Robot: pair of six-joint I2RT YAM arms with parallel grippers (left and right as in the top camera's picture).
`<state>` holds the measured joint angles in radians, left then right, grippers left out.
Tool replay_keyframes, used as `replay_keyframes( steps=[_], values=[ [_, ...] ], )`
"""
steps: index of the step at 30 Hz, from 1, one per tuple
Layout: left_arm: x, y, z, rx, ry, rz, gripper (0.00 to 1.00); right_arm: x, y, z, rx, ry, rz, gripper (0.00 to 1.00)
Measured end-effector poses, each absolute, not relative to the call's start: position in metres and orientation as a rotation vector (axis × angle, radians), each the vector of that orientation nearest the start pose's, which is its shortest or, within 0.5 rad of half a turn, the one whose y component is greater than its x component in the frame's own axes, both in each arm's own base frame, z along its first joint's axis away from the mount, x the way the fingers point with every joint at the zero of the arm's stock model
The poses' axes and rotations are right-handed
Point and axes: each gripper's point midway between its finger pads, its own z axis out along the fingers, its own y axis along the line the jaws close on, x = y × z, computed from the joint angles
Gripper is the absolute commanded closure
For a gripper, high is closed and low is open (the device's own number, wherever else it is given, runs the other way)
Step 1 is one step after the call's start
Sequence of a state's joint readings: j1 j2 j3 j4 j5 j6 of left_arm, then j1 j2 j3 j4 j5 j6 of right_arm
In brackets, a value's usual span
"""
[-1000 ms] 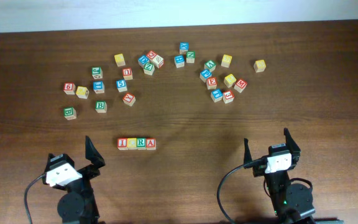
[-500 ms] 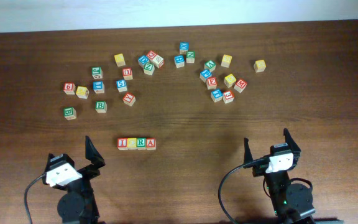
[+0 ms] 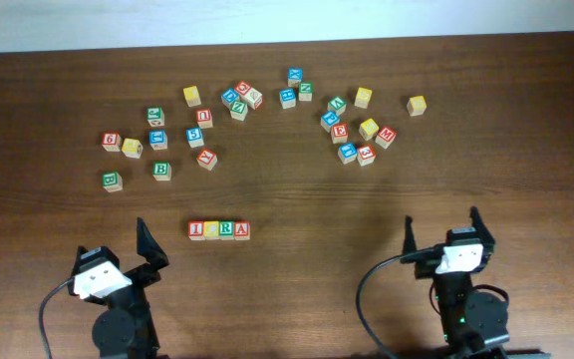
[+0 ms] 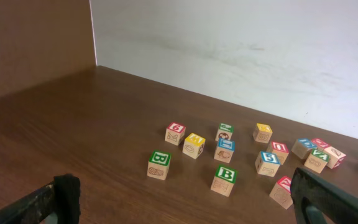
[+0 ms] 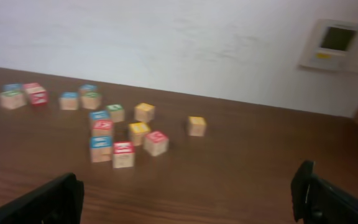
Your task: Spell out ICRA
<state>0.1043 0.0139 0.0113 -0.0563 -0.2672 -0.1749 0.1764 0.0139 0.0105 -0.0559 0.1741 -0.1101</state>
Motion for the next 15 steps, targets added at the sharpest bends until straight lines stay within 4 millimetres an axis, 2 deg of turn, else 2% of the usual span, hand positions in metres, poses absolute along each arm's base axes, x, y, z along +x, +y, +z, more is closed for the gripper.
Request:
replay_keyframes(
  steps=[3,15],
  values=[
    [0.2345,0.0702,0.1624,-0.428,1.573,0.163,0.01,0.2458,0.007,0.1619,-0.077,1.629,-0.11,0.02],
    [0.2345,0.0701,0.1624,-0.428,1.573,0.163,0.01,0.2458,0.0068,0.1619,-0.076,1.629,-0.111,0.02]
  ],
)
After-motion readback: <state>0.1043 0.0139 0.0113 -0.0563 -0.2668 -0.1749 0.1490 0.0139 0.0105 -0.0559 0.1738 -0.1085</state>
